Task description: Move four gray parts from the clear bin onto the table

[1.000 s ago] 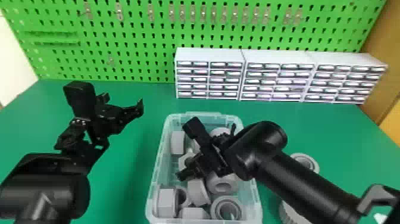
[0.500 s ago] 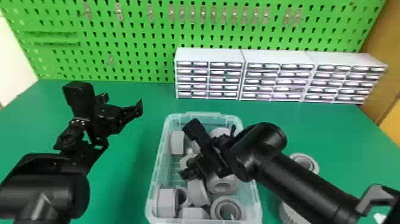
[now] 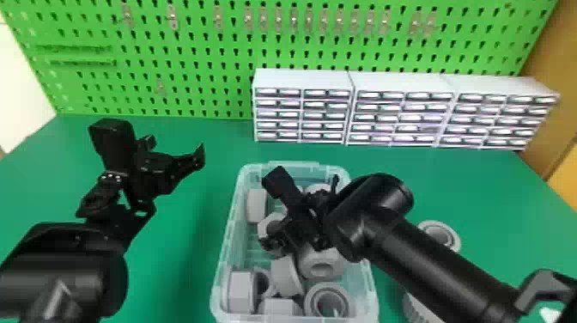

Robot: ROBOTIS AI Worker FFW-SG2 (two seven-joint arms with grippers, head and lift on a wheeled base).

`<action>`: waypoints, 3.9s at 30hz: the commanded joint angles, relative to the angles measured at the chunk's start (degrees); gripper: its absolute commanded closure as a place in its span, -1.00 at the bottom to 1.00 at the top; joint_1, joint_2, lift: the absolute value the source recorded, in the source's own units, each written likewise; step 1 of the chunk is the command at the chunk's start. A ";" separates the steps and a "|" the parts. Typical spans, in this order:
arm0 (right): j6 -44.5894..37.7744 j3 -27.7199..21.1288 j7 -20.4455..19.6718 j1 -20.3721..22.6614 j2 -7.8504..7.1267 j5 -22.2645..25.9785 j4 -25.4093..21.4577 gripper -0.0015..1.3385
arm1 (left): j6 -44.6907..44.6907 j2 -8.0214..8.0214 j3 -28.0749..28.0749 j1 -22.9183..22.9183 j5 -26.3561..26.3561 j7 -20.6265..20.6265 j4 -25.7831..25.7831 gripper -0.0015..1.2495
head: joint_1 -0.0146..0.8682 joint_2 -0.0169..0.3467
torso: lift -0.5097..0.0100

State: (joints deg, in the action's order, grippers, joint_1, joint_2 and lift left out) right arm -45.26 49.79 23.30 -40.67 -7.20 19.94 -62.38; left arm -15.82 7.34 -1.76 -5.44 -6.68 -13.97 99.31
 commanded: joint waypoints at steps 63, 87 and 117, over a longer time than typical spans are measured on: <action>-27.60 -48.04 -0.01 26.25 -2.91 -36.46 -47.48 0.90 | -0.70 0.04 -1.76 1.22 0.09 -1.41 0.88 -0.78 | 0.57 -0.72 | 0.77; -30.41 -54.98 -0.01 36.98 1.22 -45.34 -45.20 0.90 | -0.97 0.04 -0.62 0.87 -0.53 -1.41 0.80 -0.78 | 0.57 -0.72 | 0.77; -27.78 -54.63 -0.01 34.87 0.96 -45.60 -42.12 0.87 | -0.97 -0.13 -0.79 0.87 -0.53 -1.32 0.62 -0.78 | 0.57 -0.72 | 0.77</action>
State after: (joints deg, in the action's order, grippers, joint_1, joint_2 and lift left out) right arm -73.04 -5.10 23.29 -5.71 -6.23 -25.44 -104.51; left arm -16.79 7.21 -2.40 -4.57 -7.21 -15.29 99.93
